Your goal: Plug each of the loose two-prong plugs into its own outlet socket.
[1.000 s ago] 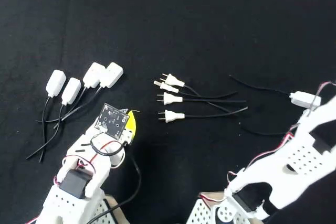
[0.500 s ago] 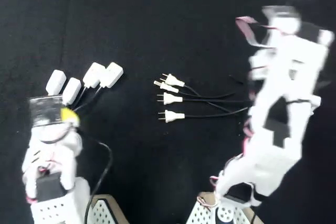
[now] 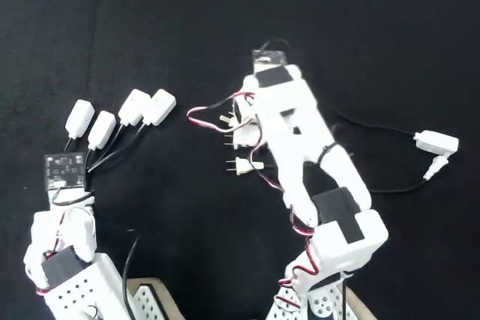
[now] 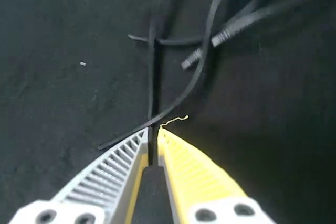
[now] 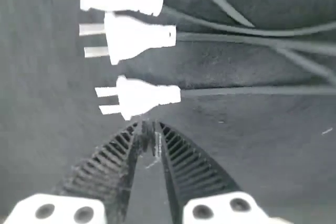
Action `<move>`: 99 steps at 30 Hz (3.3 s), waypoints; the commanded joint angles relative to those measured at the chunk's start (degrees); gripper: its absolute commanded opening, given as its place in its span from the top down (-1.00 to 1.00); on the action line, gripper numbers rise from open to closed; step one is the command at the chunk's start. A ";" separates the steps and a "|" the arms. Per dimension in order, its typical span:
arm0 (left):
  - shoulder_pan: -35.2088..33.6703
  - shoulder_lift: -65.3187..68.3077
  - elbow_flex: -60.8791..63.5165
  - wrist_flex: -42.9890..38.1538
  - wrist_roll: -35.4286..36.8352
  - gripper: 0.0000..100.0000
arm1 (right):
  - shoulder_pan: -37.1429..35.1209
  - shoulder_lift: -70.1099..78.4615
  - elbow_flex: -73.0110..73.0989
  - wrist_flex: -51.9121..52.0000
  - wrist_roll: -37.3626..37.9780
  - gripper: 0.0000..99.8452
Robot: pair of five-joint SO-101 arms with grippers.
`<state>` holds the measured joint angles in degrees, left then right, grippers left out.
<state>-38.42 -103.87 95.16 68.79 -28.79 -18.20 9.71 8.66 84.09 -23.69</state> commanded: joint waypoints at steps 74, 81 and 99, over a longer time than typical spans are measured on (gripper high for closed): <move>1.54 -0.53 0.66 0.09 -2.37 0.90 | 5.45 -4.26 -12.53 13.89 24.00 0.98; 1.54 -0.53 0.66 0.09 -2.37 0.90 | -2.20 -14.81 -2.77 10.02 32.88 0.98; 1.45 -0.53 0.66 0.18 -2.55 0.90 | -14.86 11.12 2.86 -7.30 53.45 0.97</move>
<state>-37.63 -103.87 95.87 68.79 -30.64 -31.74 17.27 14.29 75.47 27.12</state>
